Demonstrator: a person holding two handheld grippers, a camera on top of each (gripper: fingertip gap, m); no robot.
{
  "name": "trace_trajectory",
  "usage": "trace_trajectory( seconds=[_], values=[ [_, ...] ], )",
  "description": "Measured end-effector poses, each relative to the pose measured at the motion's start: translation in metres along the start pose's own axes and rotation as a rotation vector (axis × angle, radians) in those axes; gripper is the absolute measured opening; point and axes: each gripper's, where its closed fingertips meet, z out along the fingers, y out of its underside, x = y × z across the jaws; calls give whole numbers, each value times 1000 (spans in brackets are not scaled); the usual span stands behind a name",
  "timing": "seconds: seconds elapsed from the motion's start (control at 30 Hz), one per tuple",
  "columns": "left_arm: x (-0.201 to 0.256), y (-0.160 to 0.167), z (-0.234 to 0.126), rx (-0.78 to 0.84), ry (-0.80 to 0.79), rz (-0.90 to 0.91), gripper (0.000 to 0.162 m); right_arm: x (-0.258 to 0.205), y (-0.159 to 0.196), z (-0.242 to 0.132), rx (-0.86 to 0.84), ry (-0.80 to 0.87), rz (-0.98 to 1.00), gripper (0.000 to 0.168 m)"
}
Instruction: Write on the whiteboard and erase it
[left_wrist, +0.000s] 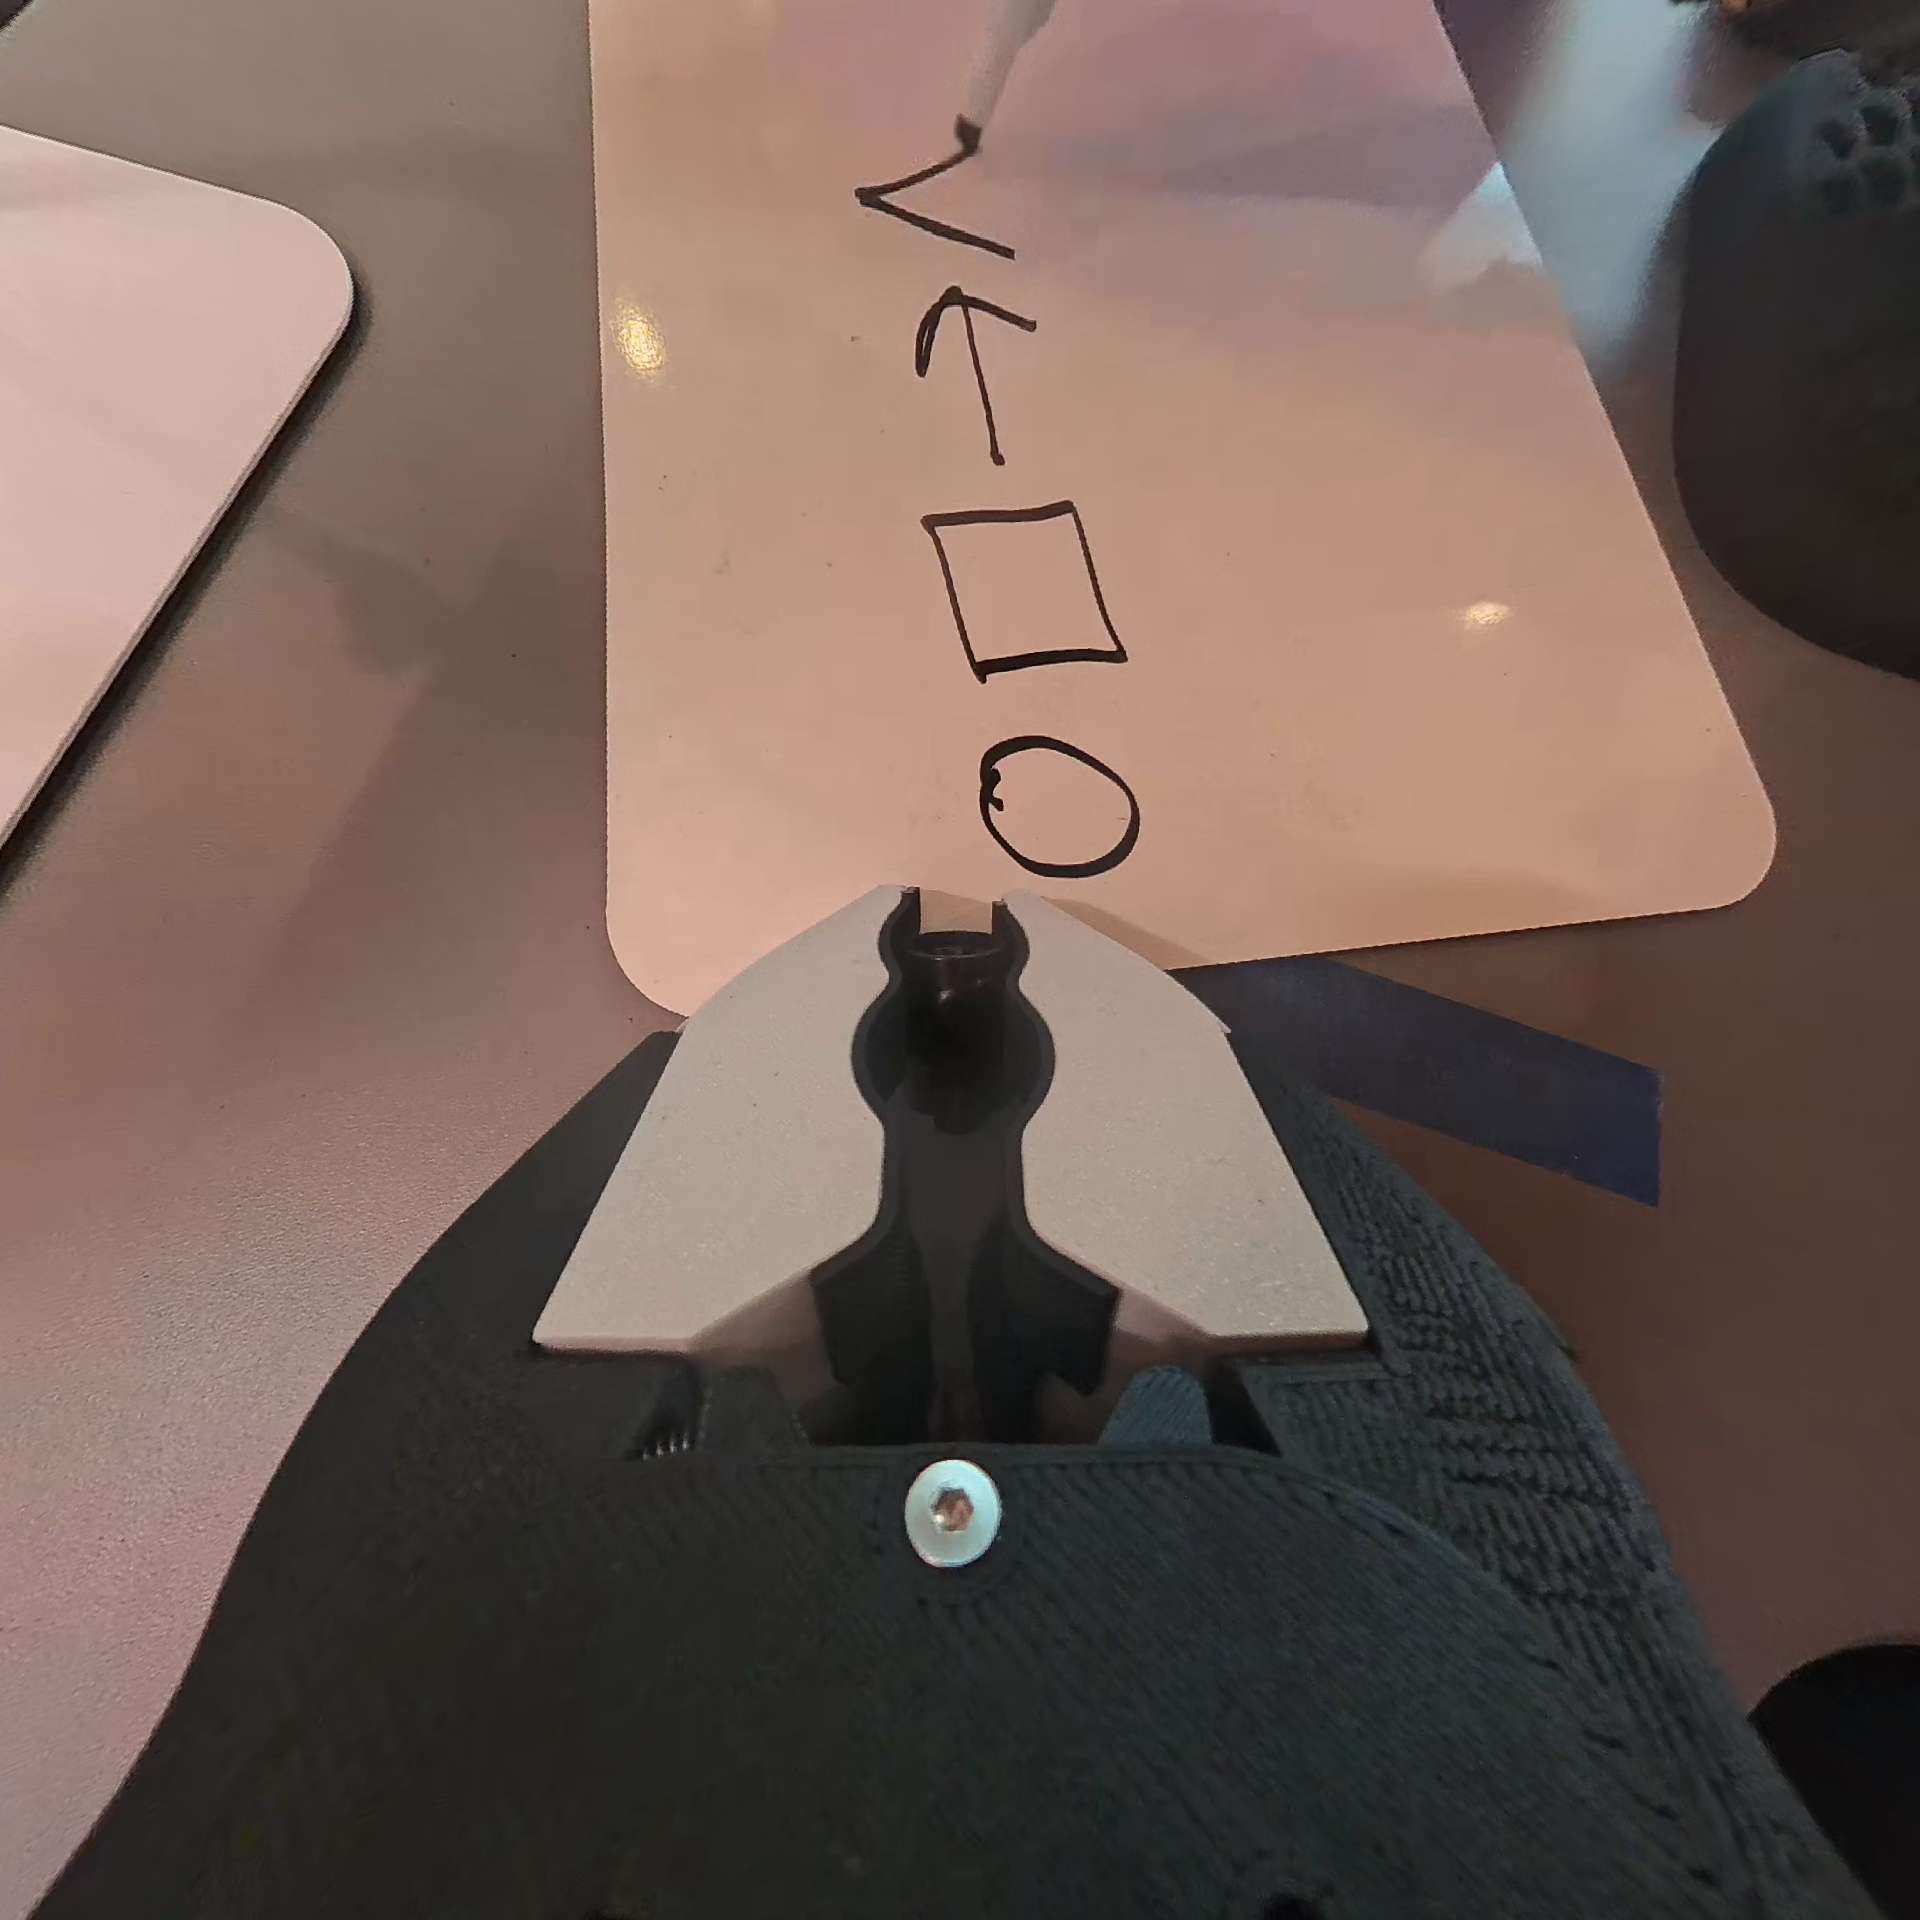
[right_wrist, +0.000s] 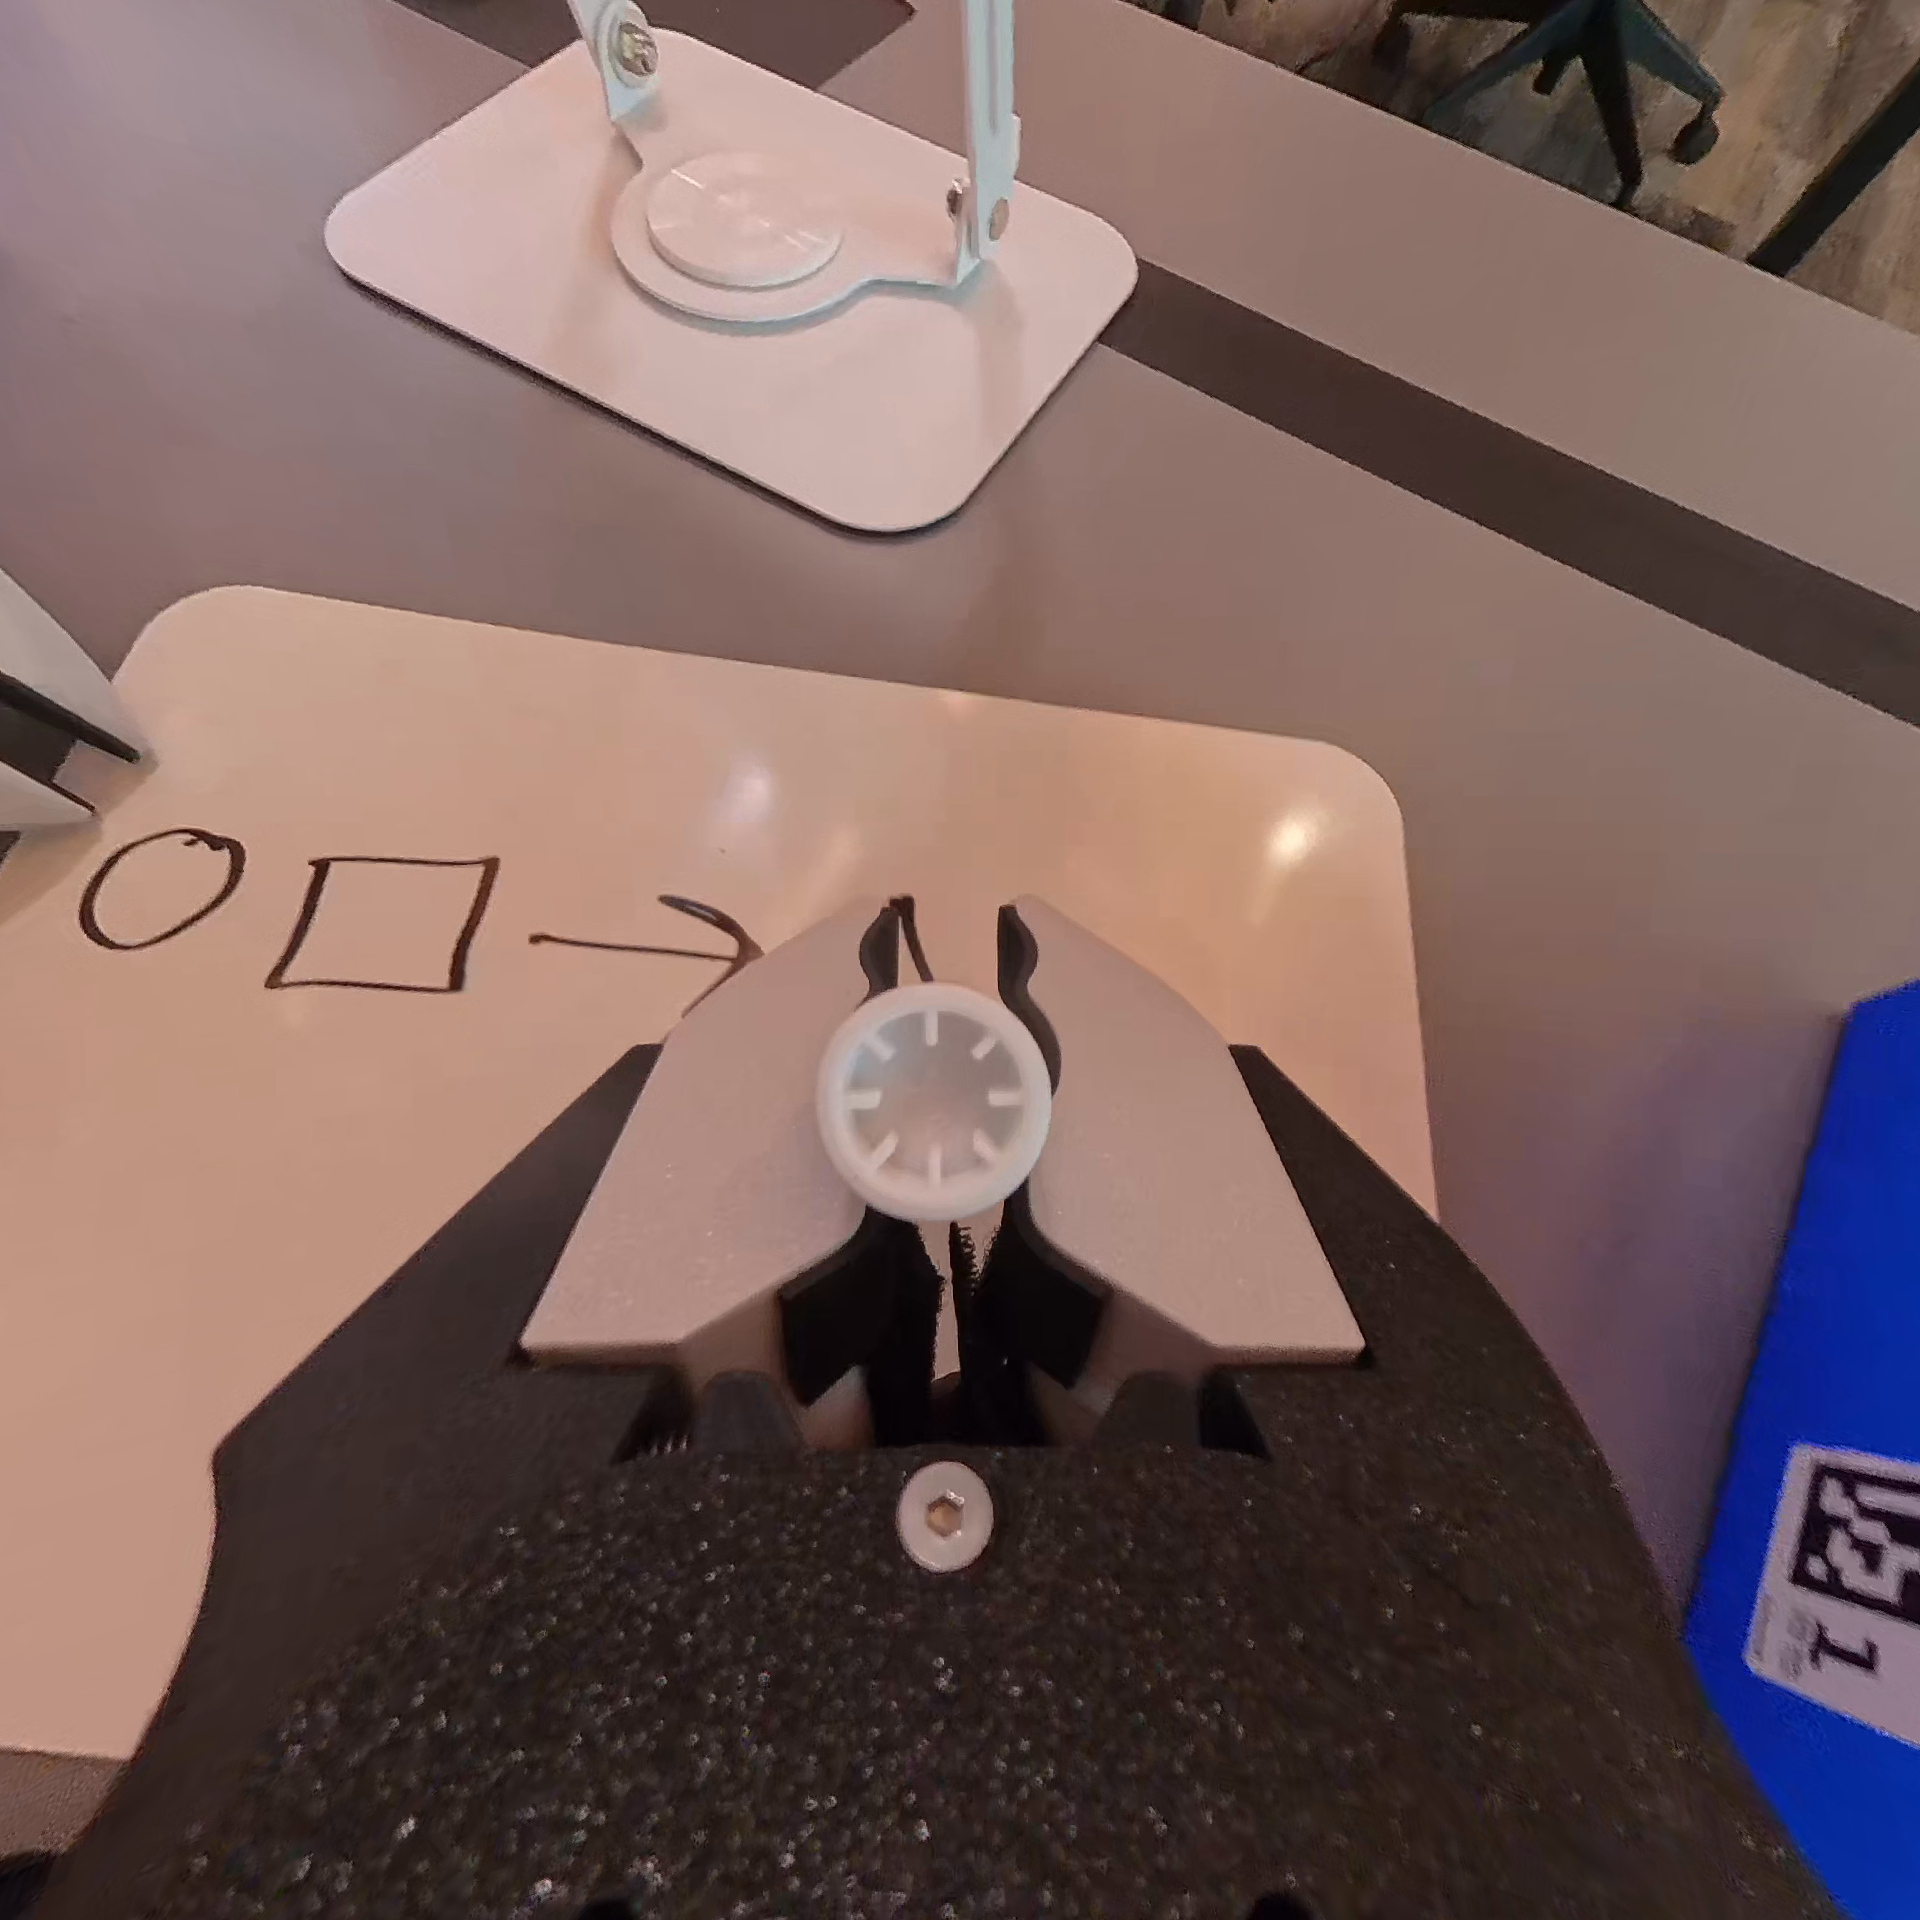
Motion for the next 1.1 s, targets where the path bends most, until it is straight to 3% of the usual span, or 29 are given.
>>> trace_trajectory(
  seconds=[0.17, 0.43, 0.6, 0.77, 0.97, 1.1],
  values=[
    [0, 0, 0, 0, -1, 1, 14, 2, 3, -3, 1, 9, 12, 19],
    [0, 0, 0, 0, -1, 1, 14, -35, -2, -2, 5, -74, -20, 19],
    [2, 0, 0, -1, 14, 5, 14, -39, -30, -21, 199, -139, 79, 19],
    [6, -5, -1, 32, 31, 14, 14, -68, -47, -41, 276, -246, 56, 19],
    [13, -28, -10, 167, 49, 36, 14, -111, -74, -66, 400, -416, 5, 19],
    [17, -57, -33, 329, 38, 42, 13, -144, -96, -93, 579, -540, -80, 20]
  ],
)
